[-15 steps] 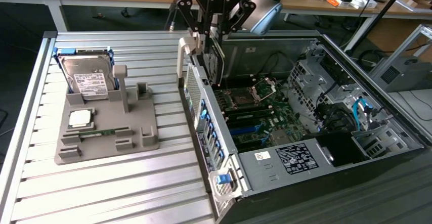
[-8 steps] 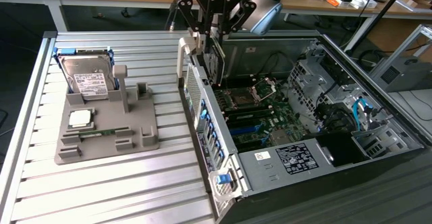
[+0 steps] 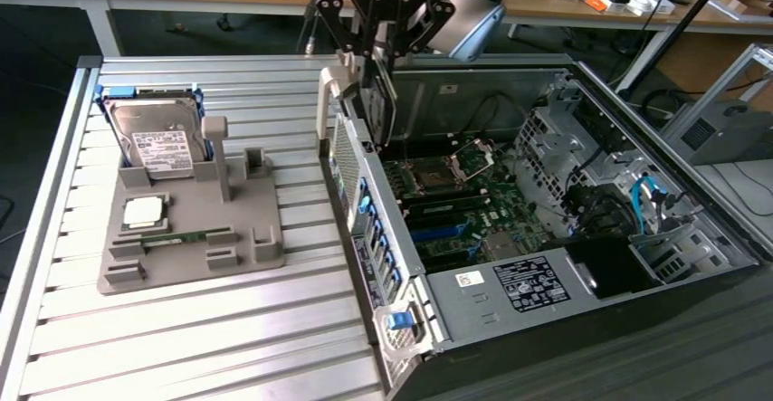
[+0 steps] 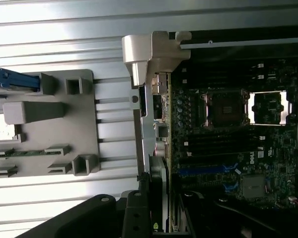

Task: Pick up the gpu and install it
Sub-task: 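Pick up the gpu and move the gpu toward the slot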

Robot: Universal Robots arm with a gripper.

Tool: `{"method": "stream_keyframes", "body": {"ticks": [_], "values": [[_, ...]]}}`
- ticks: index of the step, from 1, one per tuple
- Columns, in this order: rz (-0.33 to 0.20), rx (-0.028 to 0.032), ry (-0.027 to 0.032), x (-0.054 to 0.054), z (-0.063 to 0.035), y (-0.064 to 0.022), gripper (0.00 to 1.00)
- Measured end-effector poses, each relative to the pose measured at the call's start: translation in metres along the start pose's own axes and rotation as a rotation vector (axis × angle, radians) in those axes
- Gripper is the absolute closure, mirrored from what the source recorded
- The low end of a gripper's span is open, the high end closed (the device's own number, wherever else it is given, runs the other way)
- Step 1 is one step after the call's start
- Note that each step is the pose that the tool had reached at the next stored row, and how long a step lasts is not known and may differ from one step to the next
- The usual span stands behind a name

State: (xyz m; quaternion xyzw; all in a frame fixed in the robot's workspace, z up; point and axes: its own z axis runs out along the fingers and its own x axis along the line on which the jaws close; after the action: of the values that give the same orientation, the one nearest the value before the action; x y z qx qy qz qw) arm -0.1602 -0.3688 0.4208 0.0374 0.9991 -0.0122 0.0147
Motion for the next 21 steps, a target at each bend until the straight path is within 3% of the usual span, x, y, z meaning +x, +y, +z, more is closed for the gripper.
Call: {"method": "stream_keyframes", "body": {"ticks": [1, 2, 4, 12, 21], "values": [[0.0, -0.0119, 0.0009, 0.0, 0.0, -0.0003, 0.73], [0.001, -0.0188, 0.0013, 0.0, 0.0, -0.0004, 0.73], [0.001, -0.0257, 0.0019, 0.0, 0.0, -0.0005, 0.73], [0.001, -0.0258, 0.0019, -0.0004, 0.0, -0.0006, 0.73], [0.001, -0.0258, 0.0019, -0.0084, 0.0003, 0.0, 0.73]]}}
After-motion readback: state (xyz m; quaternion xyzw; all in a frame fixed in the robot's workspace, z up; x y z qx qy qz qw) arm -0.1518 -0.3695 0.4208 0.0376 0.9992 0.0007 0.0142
